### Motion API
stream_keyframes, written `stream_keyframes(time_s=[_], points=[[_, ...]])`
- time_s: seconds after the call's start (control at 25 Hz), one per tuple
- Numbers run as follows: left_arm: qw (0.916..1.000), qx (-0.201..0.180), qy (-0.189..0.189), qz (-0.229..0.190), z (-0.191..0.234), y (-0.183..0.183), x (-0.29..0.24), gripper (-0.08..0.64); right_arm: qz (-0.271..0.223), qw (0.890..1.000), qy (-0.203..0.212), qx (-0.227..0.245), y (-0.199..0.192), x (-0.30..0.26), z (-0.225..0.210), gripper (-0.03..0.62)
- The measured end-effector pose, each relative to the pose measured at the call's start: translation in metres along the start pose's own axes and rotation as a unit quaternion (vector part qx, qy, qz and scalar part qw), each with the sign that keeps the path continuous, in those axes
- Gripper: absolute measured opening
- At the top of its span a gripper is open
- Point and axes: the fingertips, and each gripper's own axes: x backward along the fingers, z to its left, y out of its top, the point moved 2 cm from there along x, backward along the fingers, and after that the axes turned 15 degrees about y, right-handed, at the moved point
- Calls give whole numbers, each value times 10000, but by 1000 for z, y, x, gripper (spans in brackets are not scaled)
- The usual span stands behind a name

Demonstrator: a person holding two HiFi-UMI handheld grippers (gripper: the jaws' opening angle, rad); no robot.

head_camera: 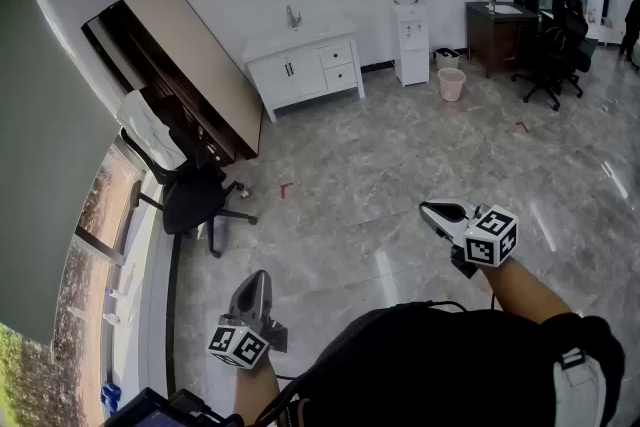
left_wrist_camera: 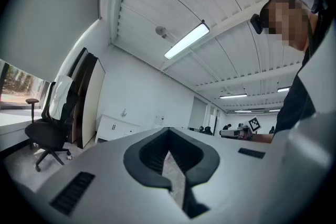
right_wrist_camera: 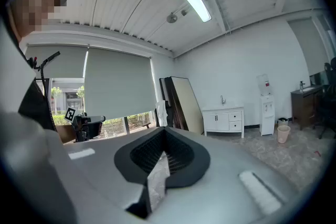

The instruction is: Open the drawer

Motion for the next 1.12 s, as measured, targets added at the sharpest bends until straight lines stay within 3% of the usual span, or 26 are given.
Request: stream_keyframes(time_s=[1.12], points=[[9999,-122,-60,37,-22,-2,-12,-8,-115,9999,-68,-106,-1,19,-17,-2]])
